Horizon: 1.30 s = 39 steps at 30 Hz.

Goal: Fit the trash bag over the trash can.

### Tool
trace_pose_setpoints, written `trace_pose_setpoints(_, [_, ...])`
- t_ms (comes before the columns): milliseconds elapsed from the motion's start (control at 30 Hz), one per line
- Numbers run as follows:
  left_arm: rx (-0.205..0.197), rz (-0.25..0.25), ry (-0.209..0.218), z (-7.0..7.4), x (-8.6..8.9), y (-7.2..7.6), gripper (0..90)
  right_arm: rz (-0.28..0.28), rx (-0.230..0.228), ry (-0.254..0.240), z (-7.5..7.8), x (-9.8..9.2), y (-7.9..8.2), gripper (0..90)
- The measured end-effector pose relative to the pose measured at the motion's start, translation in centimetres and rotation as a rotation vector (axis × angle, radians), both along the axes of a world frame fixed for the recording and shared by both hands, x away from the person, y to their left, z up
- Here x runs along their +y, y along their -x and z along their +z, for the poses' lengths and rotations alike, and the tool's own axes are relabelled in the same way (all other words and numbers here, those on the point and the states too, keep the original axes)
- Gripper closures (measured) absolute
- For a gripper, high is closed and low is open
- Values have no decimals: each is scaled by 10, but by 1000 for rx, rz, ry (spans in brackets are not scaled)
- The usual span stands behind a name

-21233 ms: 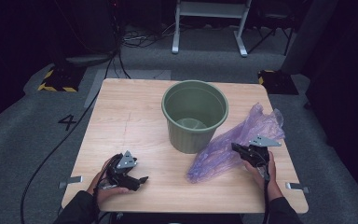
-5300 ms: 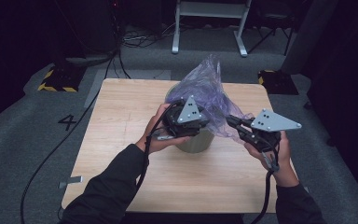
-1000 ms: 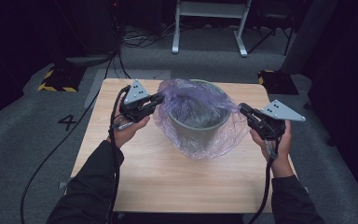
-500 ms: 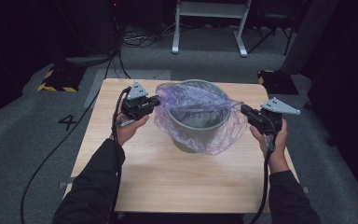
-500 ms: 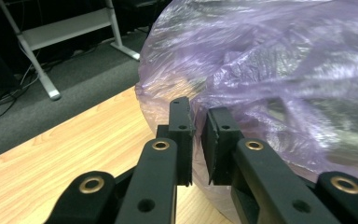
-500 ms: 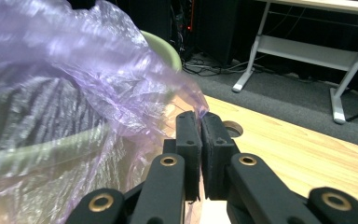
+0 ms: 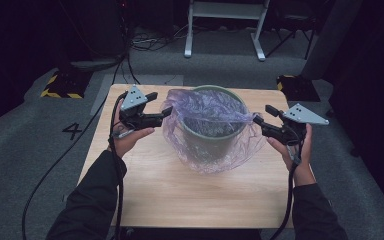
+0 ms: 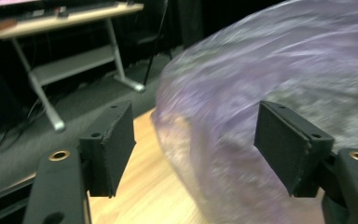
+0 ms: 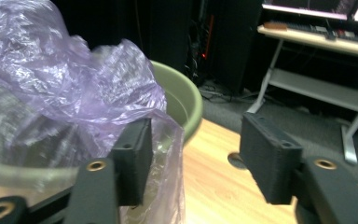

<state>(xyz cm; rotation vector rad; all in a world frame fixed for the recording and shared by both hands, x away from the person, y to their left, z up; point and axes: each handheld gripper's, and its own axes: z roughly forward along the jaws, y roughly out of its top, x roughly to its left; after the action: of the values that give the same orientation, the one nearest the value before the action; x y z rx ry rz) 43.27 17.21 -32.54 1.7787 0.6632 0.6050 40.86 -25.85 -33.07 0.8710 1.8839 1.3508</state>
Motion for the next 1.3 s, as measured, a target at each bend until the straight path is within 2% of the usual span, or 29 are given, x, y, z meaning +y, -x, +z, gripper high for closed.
trace_pose_setpoints(133, [-9, -12, -23, 6, -8, -2, 268, 12, -19, 38, 8, 9, -2, 442])
trace_pose_setpoints(200, [-9, -8, -50, 7, -14, -6, 307, 12, -21, 64, 10, 15, -7, 518])
trace_pose_setpoints(233, [-7, 10, -75, 7, -18, -10, 330, 7, -25, 79, 12, 17, -9, 578])
trace_pose_setpoints(267, [-4, 21, -87, 7, -20, -12, 407, 10, -28, 92, 13, 19, -11, 671])
trace_pose_setpoints(367, [-3, 31, -112, 8, -24, -22, 529, 2, -30, 83, 17, 19, -17, 783])
trace_pose_setpoints(433, [4, 34, -107, 9, -26, -31, 646, -10, -19, 57, 18, 17, -25, 837])
trace_pose_setpoints(500, [20, 26, -93, 10, -28, -40, 710, -25, -5, 45, 18, 16, -32, 861])
trace_pose_setpoints(600, [54, 34, -102, 5, -34, -55, 771, -51, 27, 23, 17, 13, -43, 875])
trace_pose_setpoints(767, [141, 68, -119, -13, -42, -76, 778, -93, 105, 20, 3, 13, -64, 874])
trace_pose_setpoints(867, [193, 85, -86, -24, -39, -86, 752, -109, 147, 8, -7, 13, -74, 874])
trace_pose_setpoints(967, [238, 90, -81, -33, -37, -92, 732, -123, 178, 8, -16, 13, -81, 874])
trace_pose_setpoints(1133, [280, 64, -100, -49, -37, -93, 749, -129, 227, 2, -30, 12, -89, 879])
trace_pose_setpoints(1300, [306, 47, -113, -63, -38, -91, 769, -114, 284, -6, -45, 13, -95, 879])
